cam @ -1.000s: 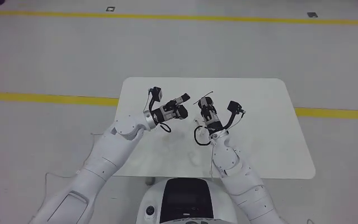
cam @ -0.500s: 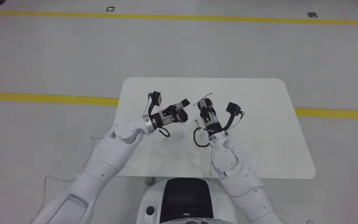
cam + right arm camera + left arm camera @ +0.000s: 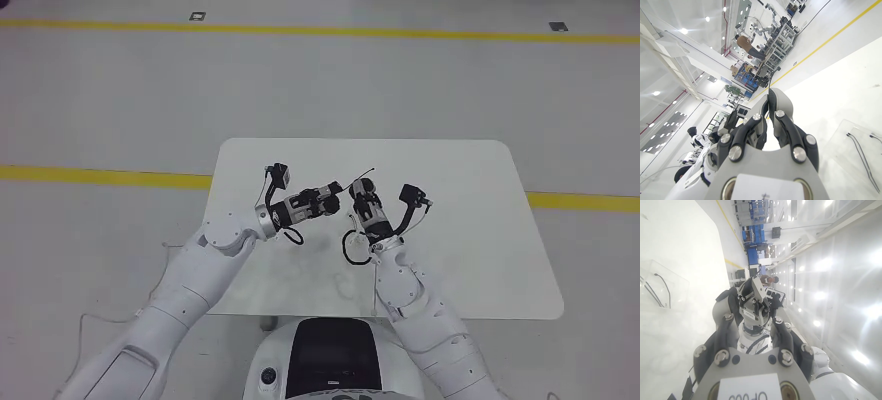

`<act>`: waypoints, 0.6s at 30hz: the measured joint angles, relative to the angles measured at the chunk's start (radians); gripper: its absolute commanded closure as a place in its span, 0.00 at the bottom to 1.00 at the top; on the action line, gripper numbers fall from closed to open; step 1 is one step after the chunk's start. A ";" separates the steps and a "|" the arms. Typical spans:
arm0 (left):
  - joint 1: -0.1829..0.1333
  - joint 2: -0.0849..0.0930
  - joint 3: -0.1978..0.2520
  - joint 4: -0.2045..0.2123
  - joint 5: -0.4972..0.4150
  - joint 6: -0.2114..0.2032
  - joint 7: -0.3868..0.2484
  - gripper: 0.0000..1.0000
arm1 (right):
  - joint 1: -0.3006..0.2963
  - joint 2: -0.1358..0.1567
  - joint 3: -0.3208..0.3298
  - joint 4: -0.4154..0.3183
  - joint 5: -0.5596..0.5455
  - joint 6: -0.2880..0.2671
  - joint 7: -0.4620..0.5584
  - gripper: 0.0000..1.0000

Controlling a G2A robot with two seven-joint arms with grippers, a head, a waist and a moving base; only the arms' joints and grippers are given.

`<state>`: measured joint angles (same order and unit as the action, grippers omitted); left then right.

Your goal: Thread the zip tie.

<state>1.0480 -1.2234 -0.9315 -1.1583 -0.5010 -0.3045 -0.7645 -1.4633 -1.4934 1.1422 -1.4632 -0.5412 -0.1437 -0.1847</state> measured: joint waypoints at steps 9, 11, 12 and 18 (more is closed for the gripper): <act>-0.008 -0.002 0.006 0.013 0.000 -0.002 0.004 0.65 | 0.005 0.000 -0.007 0.009 0.003 0.000 0.024 1.00; -0.009 -0.003 0.007 0.014 0.001 -0.002 0.004 0.65 | 0.007 0.000 -0.008 0.013 0.005 -0.001 0.025 1.00; -0.009 -0.003 0.007 0.015 0.002 -0.002 0.003 0.65 | 0.008 0.000 -0.009 0.015 0.006 -0.001 0.026 1.00; -0.011 -0.003 0.009 0.019 0.005 -0.002 0.005 0.67 | 0.012 0.000 -0.010 0.018 0.005 -0.006 0.033 1.00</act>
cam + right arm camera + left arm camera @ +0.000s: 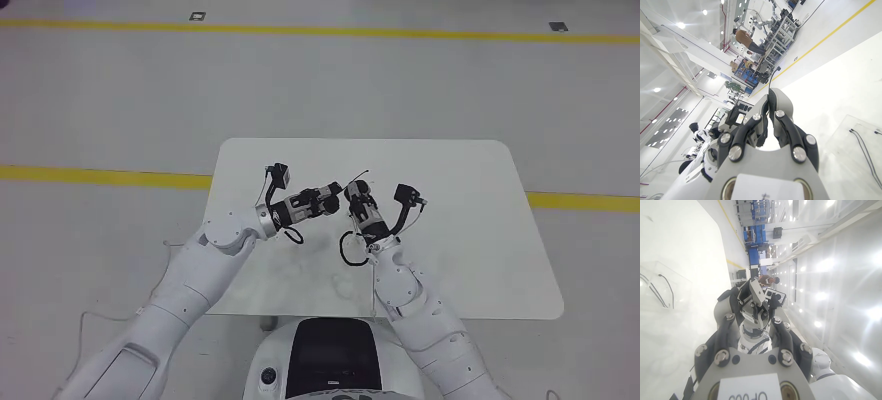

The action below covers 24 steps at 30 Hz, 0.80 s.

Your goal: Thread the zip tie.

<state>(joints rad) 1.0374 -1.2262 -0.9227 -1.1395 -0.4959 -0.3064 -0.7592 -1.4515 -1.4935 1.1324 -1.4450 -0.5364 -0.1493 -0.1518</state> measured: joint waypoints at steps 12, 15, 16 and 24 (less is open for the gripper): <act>-0.003 -0.001 0.006 0.004 0.005 0.007 0.002 0.86 | 0.001 0.001 0.000 0.003 0.001 -0.004 0.001 1.00; -0.004 -0.001 0.008 0.007 0.006 0.009 0.002 1.00 | 0.001 0.001 -0.001 0.004 0.000 -0.005 0.002 1.00; -0.004 -0.001 0.009 0.008 0.007 0.010 0.001 1.00 | 0.001 0.001 -0.001 0.004 0.000 -0.007 0.003 1.00; -0.004 0.000 0.006 0.016 0.008 0.007 -0.003 1.00 | 0.001 0.001 0.000 0.006 0.003 -0.010 0.004 1.00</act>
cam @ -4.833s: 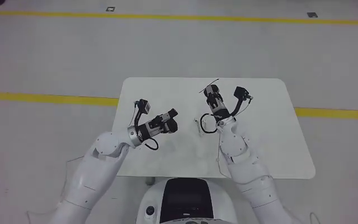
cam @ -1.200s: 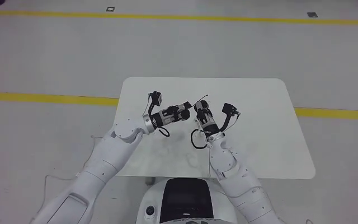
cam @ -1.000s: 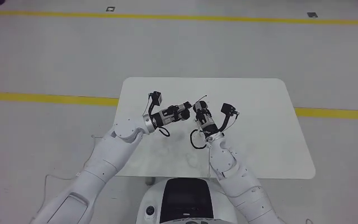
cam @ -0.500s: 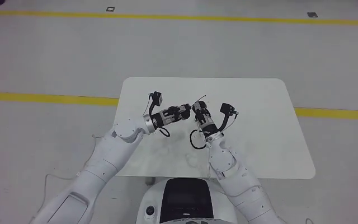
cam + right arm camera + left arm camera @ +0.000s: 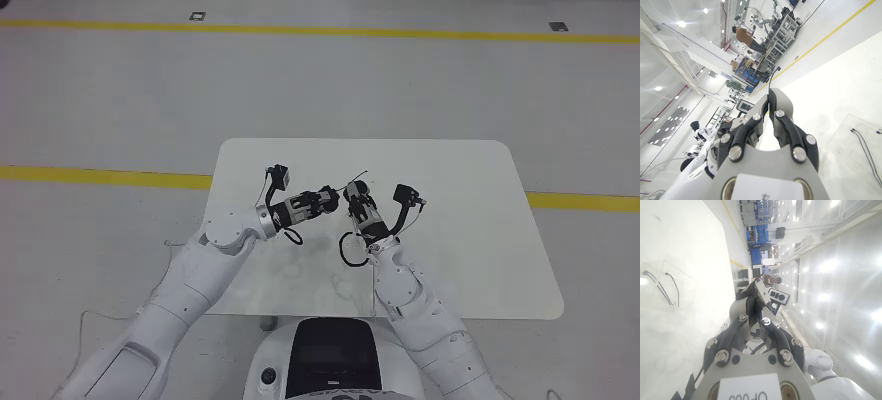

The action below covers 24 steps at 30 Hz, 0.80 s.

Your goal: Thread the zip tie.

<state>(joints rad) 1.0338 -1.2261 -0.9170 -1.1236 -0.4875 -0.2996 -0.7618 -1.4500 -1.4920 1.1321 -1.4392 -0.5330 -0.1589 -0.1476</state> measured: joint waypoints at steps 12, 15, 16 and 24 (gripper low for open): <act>0.025 0.016 -0.041 -0.025 -0.034 -0.006 -0.060 1.00 | -0.018 0.007 0.020 -0.032 0.009 -0.016 0.019 0.00; 0.034 0.025 -0.058 -0.039 -0.031 0.000 -0.088 1.00 | -0.024 0.011 0.038 -0.040 0.022 -0.023 0.035 0.00; 0.037 0.028 -0.063 -0.044 -0.033 0.002 -0.097 1.00 | -0.026 0.012 0.044 -0.042 0.025 -0.025 0.042 0.00; 0.065 0.053 -0.121 -0.075 -0.023 0.030 -0.137 1.00 | -0.033 0.020 0.073 -0.058 0.064 -0.032 0.106 0.00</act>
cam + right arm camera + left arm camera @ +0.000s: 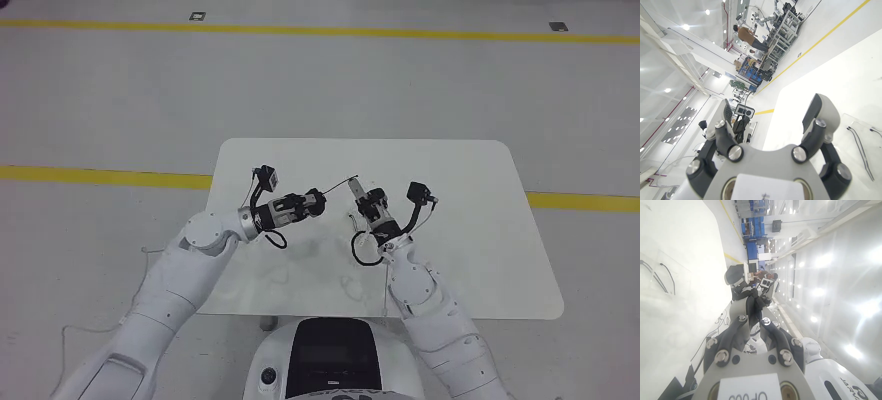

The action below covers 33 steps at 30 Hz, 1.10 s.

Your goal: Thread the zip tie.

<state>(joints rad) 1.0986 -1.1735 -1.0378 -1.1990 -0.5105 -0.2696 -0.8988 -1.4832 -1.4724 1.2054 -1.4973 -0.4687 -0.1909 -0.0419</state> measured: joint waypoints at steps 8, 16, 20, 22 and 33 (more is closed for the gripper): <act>0.001 0.001 -0.001 -0.004 0.003 -0.001 0.006 1.00 | 0.000 0.000 -0.001 0.000 -0.001 0.000 -0.001 0.00; -0.008 0.018 -0.021 0.011 -0.042 0.072 -0.168 1.00 | 0.031 0.012 0.052 0.040 0.211 0.009 0.259 0.00; -0.015 0.028 -0.031 0.053 -0.066 0.078 -0.288 1.00 | 0.057 0.023 0.087 0.068 0.297 -0.008 0.407 0.00; -0.025 0.033 -0.037 0.085 -0.085 0.078 -0.355 1.00 | 0.072 0.029 0.103 0.081 0.337 -0.015 0.480 0.00; -0.090 0.036 -0.035 0.220 -0.134 0.053 -0.487 1.00 | 0.095 0.044 0.128 0.094 0.424 -0.053 0.642 0.00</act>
<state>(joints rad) 1.0087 -1.1376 -1.0726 -0.9789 -0.6442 -0.2168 -1.3860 -1.3884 -1.4282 1.3332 -1.4032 -0.0449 -0.2436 0.6004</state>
